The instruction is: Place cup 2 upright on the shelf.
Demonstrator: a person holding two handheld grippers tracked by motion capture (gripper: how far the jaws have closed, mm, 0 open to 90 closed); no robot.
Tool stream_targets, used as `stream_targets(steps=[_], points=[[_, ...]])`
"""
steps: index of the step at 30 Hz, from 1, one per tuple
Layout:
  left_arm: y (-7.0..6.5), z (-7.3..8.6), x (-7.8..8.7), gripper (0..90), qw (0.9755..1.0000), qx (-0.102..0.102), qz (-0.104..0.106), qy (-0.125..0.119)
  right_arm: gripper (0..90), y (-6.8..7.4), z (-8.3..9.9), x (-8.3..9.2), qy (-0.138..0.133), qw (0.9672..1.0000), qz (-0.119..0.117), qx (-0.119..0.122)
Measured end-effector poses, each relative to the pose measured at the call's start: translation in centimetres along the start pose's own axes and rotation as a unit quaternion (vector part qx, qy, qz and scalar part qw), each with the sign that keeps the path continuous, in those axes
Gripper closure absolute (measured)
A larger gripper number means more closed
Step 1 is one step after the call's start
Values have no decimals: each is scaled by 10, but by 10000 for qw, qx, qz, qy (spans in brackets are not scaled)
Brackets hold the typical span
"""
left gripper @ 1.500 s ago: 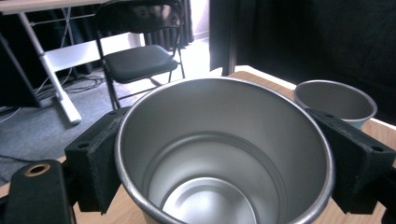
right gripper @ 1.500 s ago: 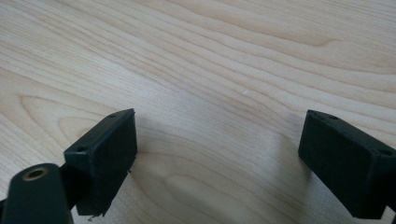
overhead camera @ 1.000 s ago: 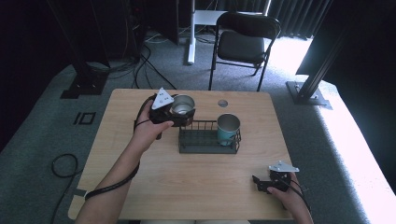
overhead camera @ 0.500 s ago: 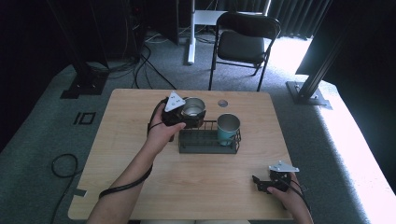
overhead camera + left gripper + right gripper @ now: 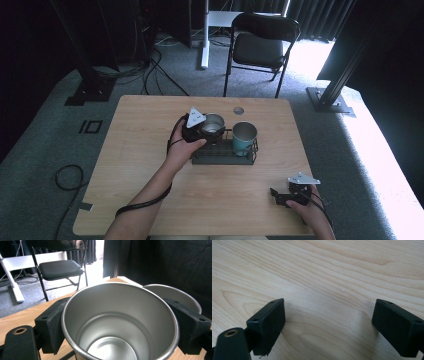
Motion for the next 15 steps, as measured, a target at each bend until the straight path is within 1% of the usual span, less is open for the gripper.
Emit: stream_targets(steps=[3,6,8,9,15], points=[[-2,6,-3,140,10000,24,-30,-9,111,0,0,0,1,10000,0,1],[-5,12,-6,140,9999,127,-42,-26,111,0,0,0,0,10000,1,1],[-7,17,-9,140,9999,123,-58,43,111,0,0,0,-1,10000,1,4],[-8,18,-10,140,9998,167,-62,39,112,0,0,0,1,10000,1,2],[-10,26,-16,140,9997,198,-165,29,112,0,0,0,0,10000,1,2]])
Point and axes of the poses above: each handheld gripper's, and its own axes: x roughly backward along the jaws, z roughly out of its underside, y roughly to its left, the point moved 7 cm from there along -x, roughly forward along the jaws, and after that the axes turned 14 degrees about -x, right-handed, at the moved point
